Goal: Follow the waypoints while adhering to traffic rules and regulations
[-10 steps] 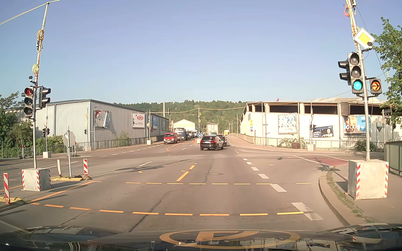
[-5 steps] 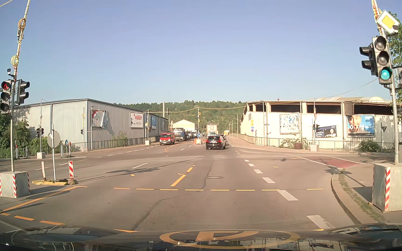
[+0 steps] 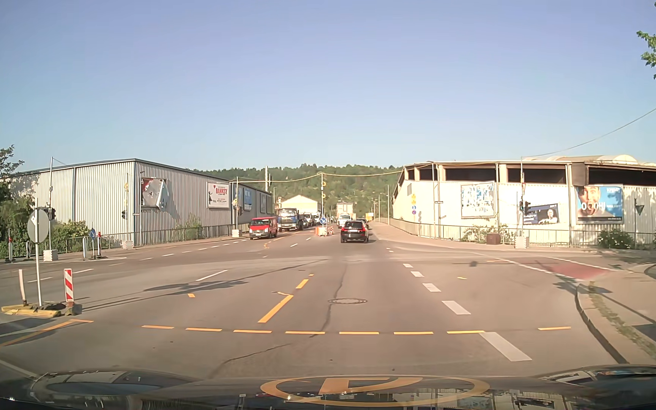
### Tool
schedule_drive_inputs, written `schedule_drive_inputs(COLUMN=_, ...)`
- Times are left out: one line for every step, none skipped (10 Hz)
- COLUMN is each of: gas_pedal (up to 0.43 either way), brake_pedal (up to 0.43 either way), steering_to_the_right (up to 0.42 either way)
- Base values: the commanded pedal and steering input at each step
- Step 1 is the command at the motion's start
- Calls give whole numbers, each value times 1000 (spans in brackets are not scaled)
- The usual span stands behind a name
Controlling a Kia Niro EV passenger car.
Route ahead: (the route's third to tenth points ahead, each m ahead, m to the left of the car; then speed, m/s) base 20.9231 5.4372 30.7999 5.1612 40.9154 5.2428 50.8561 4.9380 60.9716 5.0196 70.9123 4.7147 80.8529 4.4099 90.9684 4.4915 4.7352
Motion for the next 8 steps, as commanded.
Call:
schedule_drive_inputs(gas_pedal=559, brake_pedal=0, steering_to_the_right=-1)
schedule_drive_inputs(gas_pedal=559, brake_pedal=0, steering_to_the_right=-1)
schedule_drive_inputs(gas_pedal=559, brake_pedal=0, steering_to_the_right=-1)
schedule_drive_inputs(gas_pedal=559, brake_pedal=0, steering_to_the_right=-1)
schedule_drive_inputs(gas_pedal=551, brake_pedal=0, steering_to_the_right=-1)
schedule_drive_inputs(gas_pedal=551, brake_pedal=0, steering_to_the_right=-1)
schedule_drive_inputs(gas_pedal=551, brake_pedal=0, steering_to_the_right=-1)
schedule_drive_inputs(gas_pedal=539, brake_pedal=0, steering_to_the_right=-1)
